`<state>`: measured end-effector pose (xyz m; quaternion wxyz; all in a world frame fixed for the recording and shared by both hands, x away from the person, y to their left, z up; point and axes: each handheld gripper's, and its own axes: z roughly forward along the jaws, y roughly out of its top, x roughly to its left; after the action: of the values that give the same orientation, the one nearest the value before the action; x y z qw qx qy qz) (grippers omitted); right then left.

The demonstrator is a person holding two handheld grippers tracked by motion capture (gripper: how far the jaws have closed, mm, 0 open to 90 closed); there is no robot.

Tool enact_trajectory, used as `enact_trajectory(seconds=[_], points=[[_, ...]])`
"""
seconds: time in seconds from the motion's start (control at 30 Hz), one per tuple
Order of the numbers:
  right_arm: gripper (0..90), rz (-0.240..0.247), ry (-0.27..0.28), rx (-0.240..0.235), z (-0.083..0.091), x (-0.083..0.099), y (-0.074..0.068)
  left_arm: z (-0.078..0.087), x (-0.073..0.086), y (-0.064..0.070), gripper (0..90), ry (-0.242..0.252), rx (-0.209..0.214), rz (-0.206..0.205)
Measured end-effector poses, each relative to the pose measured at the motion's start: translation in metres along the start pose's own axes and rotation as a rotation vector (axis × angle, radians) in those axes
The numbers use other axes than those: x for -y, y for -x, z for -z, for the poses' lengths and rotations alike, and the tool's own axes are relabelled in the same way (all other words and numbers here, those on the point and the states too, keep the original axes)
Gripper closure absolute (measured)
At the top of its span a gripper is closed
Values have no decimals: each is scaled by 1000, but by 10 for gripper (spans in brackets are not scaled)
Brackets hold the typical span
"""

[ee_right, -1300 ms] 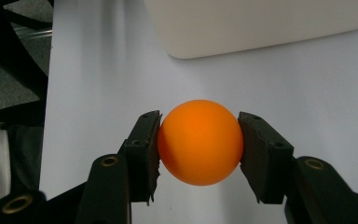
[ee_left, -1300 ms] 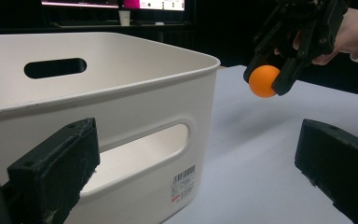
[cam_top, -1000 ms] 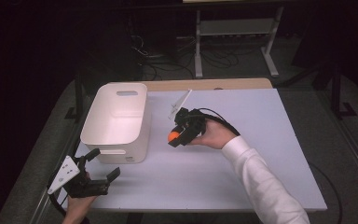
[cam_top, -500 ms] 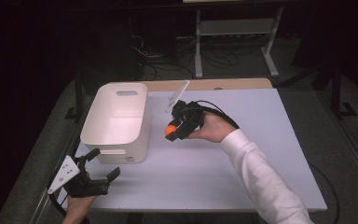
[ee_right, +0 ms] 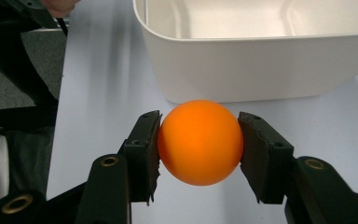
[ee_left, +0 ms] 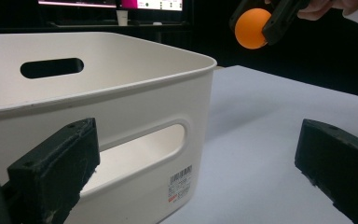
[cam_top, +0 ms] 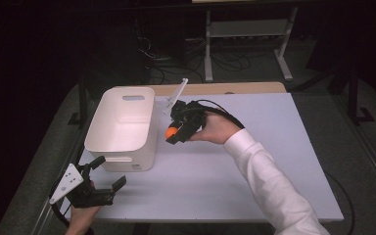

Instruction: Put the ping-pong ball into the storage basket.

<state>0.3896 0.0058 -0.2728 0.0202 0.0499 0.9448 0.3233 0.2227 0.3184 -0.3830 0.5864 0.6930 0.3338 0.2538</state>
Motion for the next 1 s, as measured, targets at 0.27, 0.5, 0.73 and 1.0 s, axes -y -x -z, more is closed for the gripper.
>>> enact_trajectory(seconds=[0.27, 0.5, 0.73, 1.0], points=[[496, 2, 5, -2, 2, -10, 4, 0, 0, 0, 0, -1, -2, 1], [496, 3, 5, -5, 1, -20, 11, -2, 0, 1, 0, -2, -1, -4], [496, -2, 5, -14, -1, -30, 14, -2, 0, 1, 0, -4, 1, -18], [496, 12, -1, -32, -6, -42, 15, -1, 0, 1, 0, -5, -8, -3]])
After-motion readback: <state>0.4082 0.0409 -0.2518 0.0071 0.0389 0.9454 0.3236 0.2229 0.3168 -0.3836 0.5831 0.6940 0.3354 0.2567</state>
